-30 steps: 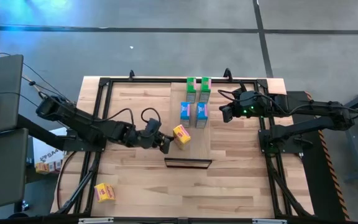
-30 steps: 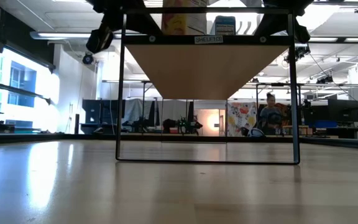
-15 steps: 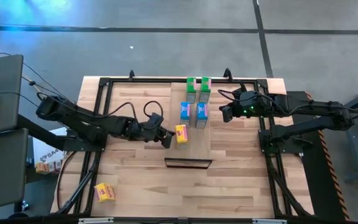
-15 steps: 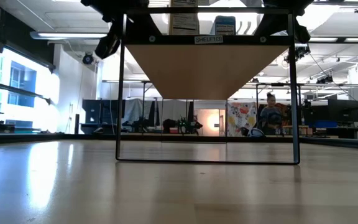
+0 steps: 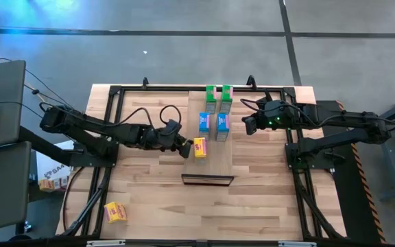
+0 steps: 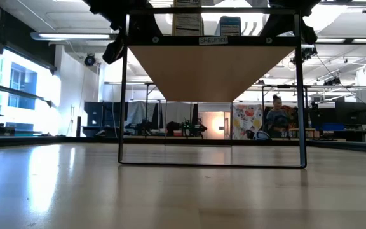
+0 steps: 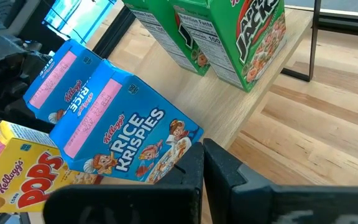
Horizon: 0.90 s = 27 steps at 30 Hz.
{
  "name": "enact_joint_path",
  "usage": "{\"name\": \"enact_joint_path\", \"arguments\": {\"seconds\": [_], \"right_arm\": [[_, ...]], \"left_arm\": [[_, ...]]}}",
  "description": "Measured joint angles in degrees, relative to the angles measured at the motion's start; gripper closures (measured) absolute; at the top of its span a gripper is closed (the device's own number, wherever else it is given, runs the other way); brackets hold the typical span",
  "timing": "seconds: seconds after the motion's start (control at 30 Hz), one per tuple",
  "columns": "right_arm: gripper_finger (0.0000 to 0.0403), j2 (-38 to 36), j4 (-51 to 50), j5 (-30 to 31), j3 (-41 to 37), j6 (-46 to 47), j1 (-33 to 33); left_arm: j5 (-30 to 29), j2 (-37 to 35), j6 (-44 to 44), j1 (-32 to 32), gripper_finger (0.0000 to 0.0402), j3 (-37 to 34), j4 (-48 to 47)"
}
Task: Stack cereal on shelf
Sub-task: Put the top yellow cereal box on the shelf
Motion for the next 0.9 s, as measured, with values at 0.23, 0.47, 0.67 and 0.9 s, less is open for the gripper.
{"name": "enact_joint_path", "arguments": {"seconds": [0.23, 0.47, 0.67, 0.9], "right_arm": [[0.0403, 0.0, 0.0, 0.0, 0.0, 0.0, 0.0], [0.0403, 0.0, 0.0, 0.0, 0.0, -0.4, 0.0], [0.0403, 0.0, 0.0, 0.6, 0.0, -0.5, 0.0], [0.0403, 0.0, 0.0, 1.3, 0.0, 0.1, 0.0]], "left_arm": [[-0.8, -2.7, 1.0, 0.0, 0.0401, -0.1, -10.9], [0.3, -2.9, 2.7, -3.7, 0.0401, -0.5, -3.8], [-0.4, -2.9, 3.3, -6.1, 0.0401, -2.0, 1.6], [0.1, -2.8, 7.5, -4.9, 0.0401, -2.0, 3.3]]}}
